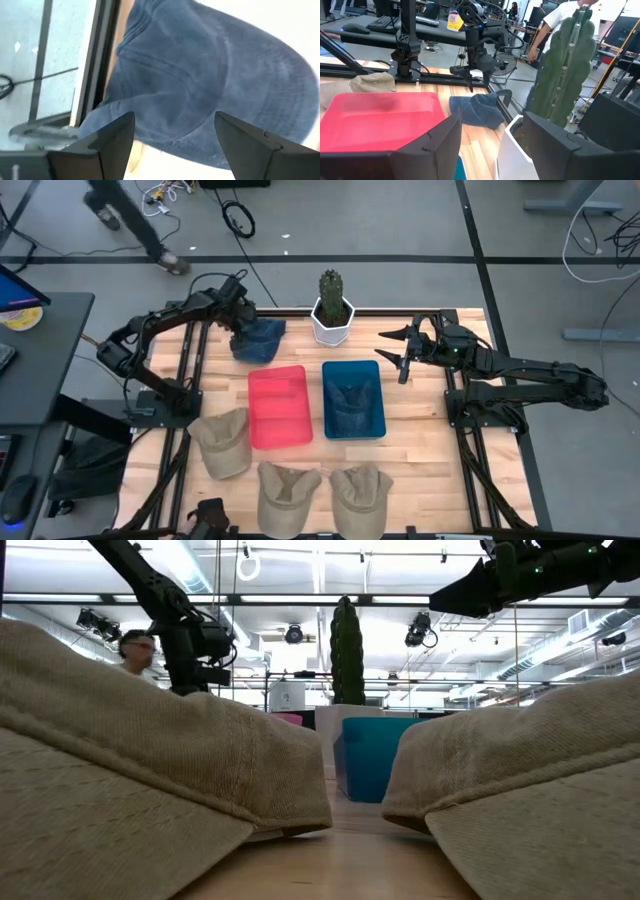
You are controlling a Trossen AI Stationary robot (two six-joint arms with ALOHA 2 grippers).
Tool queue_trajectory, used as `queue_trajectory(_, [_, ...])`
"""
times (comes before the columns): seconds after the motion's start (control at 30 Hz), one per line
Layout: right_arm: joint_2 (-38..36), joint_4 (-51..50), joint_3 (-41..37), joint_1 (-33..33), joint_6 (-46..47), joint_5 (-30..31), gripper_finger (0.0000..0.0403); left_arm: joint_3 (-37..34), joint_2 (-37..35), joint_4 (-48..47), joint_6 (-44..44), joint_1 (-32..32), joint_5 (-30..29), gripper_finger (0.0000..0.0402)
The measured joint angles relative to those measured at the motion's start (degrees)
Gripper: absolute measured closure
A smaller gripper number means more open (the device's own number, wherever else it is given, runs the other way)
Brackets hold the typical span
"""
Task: Pick & Place hat
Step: Put the blue cap into the blue bin
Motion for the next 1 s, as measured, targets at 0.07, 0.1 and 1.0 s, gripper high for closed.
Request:
queue_trajectory(0.07, [0.0,0.0,0.0,0.01,0.0,-0.02,0.0188,0.0,0.37,0.01,0.43,0.13,1.06,0.0127])
queue_trajectory(0.1, [0.0,-0.01,0.0,0.0,0.0,0.0,0.0188,0.0,0.86,0.23,0.43,-0.08,1.19,0.0127])
queue_trajectory(1.0, [0.02,-0.01,0.0,0.0,-0.44,0.0,0.0188,1.9,8.48,-2.83,4.09,0.1,0.15,0.0395])
